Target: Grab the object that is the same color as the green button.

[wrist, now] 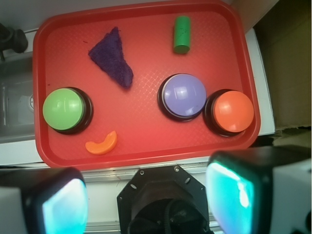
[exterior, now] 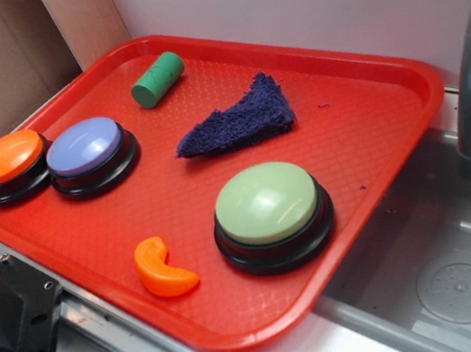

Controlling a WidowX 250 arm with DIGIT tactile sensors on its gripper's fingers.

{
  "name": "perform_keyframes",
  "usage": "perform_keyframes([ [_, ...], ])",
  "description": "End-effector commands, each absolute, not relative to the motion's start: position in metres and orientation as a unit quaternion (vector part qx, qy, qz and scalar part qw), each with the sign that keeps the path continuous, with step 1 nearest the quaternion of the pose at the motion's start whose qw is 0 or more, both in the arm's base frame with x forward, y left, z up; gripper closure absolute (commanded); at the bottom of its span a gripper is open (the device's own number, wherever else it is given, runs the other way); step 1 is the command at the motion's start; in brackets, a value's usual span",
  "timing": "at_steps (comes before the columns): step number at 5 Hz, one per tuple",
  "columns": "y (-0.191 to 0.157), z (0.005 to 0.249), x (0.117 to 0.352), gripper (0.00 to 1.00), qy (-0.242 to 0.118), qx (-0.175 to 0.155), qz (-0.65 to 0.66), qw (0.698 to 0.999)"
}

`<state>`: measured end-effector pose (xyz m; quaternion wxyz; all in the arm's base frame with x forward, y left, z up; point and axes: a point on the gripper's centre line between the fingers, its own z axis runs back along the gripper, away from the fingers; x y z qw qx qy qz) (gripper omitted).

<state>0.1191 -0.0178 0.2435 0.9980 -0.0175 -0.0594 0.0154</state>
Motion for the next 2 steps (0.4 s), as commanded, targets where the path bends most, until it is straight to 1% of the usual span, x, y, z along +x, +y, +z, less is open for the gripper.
perform_keyframes([
  [1, -0.018, 0.244, 0.119, 0.0, -0.059, -0.018, 0.015, 0.998],
  [2, 0.003, 0.213, 0.169, 0.0, -0.086, 0.025, 0.084, 0.992],
])
